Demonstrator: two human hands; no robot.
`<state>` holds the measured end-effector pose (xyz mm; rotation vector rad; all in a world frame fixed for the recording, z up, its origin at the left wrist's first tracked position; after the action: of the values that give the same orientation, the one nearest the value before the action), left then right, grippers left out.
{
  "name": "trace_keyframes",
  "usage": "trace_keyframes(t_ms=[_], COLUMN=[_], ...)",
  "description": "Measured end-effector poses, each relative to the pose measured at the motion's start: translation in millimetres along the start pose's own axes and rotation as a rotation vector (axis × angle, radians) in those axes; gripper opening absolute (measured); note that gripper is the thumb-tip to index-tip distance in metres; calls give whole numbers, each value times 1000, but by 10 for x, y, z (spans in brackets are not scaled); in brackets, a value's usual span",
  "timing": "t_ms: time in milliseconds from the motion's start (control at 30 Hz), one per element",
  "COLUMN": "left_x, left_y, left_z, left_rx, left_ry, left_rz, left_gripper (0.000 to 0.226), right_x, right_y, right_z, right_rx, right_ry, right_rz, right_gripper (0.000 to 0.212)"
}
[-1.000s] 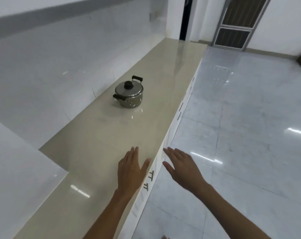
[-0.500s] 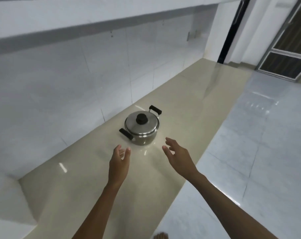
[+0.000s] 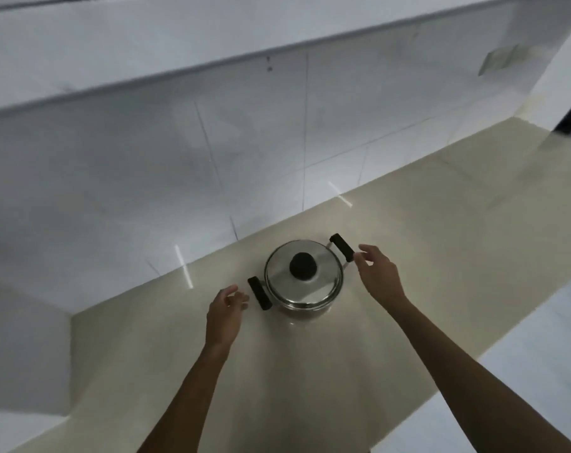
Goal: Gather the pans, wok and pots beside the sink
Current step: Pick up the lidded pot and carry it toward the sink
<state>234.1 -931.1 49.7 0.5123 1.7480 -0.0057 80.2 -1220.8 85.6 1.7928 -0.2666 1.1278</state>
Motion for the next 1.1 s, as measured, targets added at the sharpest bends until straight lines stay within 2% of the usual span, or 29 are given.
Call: trace_keyframes(t_ms=[333,433,567,733,1100], left_x=[-159,-230,-281,-302,-226], left_y=[-483,-547,-659,-731,-835], left_z=[-69,-99,-124,-148,-213], left_rx=[-275,-335,-440,-515,-618], left_ry=[38,48,69,69,106], left_rz=[72,145,260,293,154], left_gripper=[26,24,23,27,24], right_x=[-195,-168,-189,-206,-157], right_y=[-118,-172,-200,-185,-125], right_z=[855,943,929,923,884], right_rx=[271,280,259,259,293], right_ry=[125,238,262,294,322], right_rz=[-104,-144,-83,-57,-87], right_gripper=[34,30,30,31,31])
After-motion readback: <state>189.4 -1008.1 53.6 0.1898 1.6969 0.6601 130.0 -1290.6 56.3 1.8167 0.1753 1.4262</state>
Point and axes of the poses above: each hand's wrist, its own z-axis towards the middle knuckle, its own y-axis out of the back of the hand, x = y × z, the point moved 1 cm from there along z, towards the middle knuckle, and after that the axes turned 3 degrees about -y, right-handed, at the moved point
